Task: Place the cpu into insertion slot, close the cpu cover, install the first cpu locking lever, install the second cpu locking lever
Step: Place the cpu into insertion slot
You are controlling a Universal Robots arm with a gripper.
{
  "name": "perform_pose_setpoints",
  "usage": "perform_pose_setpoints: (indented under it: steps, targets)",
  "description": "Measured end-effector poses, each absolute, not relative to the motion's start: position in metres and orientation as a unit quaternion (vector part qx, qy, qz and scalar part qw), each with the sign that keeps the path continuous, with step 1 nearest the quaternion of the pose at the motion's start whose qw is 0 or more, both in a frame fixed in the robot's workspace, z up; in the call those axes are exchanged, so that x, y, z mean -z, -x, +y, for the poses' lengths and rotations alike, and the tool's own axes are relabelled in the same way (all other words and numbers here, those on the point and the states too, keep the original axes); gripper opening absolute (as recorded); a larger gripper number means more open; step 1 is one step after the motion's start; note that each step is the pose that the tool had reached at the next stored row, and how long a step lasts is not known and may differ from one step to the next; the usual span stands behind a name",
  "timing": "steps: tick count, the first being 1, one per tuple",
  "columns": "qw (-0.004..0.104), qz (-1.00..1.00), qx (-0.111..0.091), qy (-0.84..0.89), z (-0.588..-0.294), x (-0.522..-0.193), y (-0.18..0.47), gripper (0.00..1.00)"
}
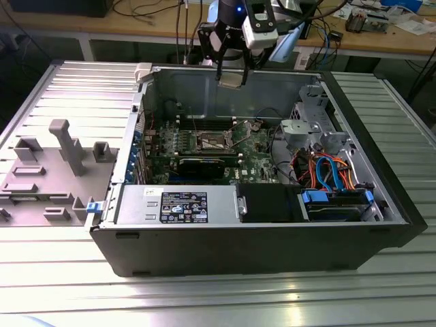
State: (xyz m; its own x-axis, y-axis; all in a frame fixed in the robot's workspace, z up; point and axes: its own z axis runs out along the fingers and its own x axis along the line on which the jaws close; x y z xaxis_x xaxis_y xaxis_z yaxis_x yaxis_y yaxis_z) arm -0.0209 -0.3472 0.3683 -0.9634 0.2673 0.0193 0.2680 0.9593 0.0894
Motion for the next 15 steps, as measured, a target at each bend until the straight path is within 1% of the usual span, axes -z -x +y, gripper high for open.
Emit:
perform_pose_setpoints:
  steps: [15]
  targets:
    - [0.002,-0.986,0.046,0.161,-0.3473,-0.3683,0.0209,0.54]
